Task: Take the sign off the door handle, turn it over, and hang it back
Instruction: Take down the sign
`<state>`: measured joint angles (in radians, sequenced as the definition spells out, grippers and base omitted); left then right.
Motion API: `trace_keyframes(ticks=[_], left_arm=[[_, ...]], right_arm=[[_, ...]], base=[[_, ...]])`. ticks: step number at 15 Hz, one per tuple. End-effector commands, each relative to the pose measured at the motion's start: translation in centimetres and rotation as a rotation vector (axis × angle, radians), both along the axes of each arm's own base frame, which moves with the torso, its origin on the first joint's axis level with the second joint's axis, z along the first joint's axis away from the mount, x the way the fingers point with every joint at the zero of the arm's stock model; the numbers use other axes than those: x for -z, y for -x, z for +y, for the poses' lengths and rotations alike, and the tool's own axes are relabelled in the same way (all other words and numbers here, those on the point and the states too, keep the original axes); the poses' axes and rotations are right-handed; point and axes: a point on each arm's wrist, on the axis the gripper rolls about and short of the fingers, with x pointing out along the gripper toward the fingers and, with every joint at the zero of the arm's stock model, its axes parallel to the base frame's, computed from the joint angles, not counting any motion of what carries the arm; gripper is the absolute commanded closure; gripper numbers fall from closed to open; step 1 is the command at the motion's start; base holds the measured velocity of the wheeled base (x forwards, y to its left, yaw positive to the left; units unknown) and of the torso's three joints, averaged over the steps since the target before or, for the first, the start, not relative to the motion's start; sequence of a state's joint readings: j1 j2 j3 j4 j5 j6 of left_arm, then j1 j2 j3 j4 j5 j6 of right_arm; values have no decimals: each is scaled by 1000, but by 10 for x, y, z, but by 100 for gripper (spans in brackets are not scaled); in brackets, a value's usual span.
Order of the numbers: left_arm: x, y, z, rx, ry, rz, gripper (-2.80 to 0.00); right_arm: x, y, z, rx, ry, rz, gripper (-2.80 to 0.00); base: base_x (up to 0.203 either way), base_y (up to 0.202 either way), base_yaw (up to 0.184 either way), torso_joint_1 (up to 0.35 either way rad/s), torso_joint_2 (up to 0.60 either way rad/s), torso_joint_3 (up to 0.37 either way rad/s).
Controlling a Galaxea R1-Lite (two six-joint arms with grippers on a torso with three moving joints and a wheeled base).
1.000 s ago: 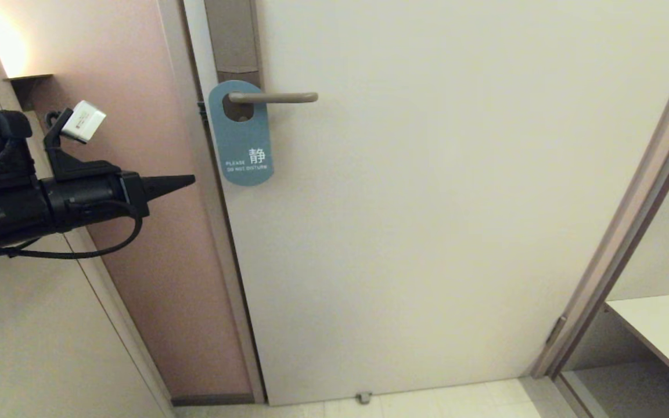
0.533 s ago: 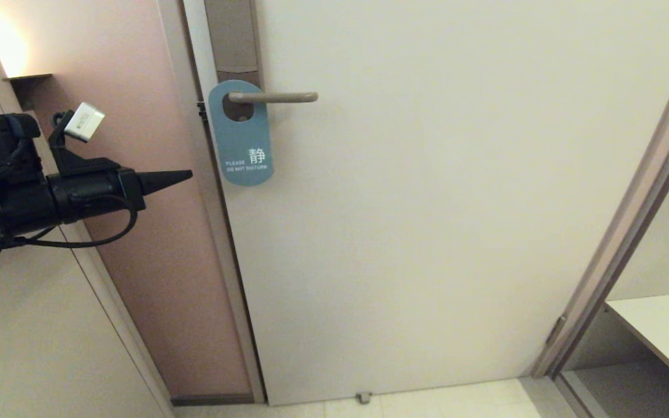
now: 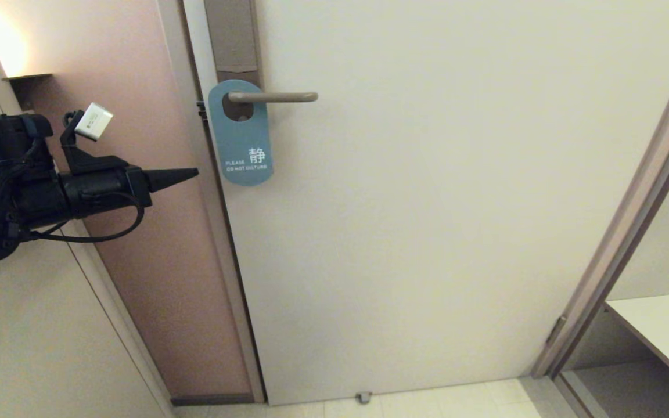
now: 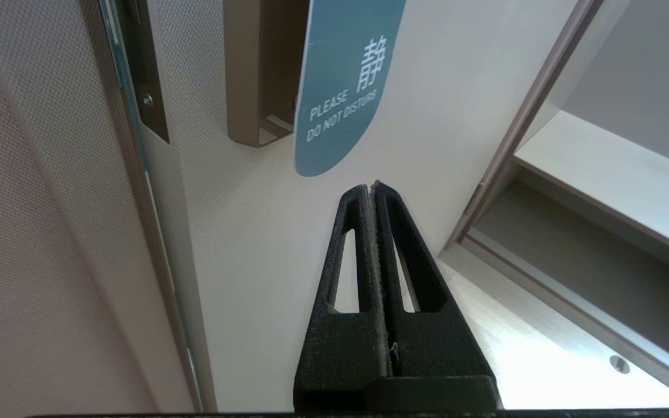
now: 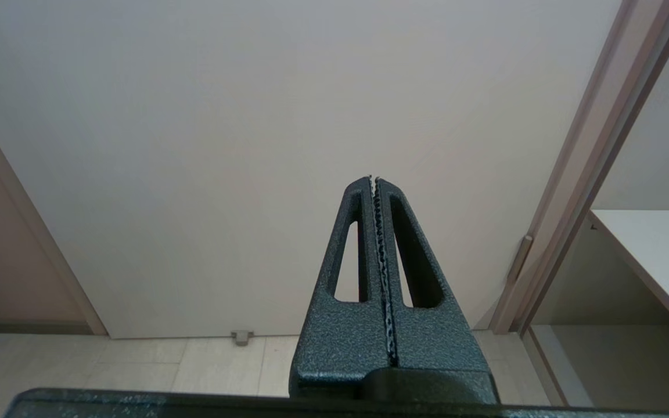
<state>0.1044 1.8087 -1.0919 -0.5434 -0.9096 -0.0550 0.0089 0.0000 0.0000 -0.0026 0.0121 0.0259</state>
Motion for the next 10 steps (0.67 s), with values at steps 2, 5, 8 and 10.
trace_keyframes(ticks=[2,5,8,10], left_arm=[[1,2,0,5,-1,0,-280],[2,2,0,6,-8,-6,-280],[-2,2,0,6,-13,-50,-280],[-3,-1,0,7,-15,-77,-280]], right_arm=[[0,0,0,0,0,-1,0],[0,0,0,0,0,-1,0],[0,0,0,0,0,-1,0],[0,0,0,0,0,-1,0]], base=[[0,0,0,0,0,0],[0,0,0,0,0,0],[0,0,0,0,0,0],[0,0,0,0,0,0]])
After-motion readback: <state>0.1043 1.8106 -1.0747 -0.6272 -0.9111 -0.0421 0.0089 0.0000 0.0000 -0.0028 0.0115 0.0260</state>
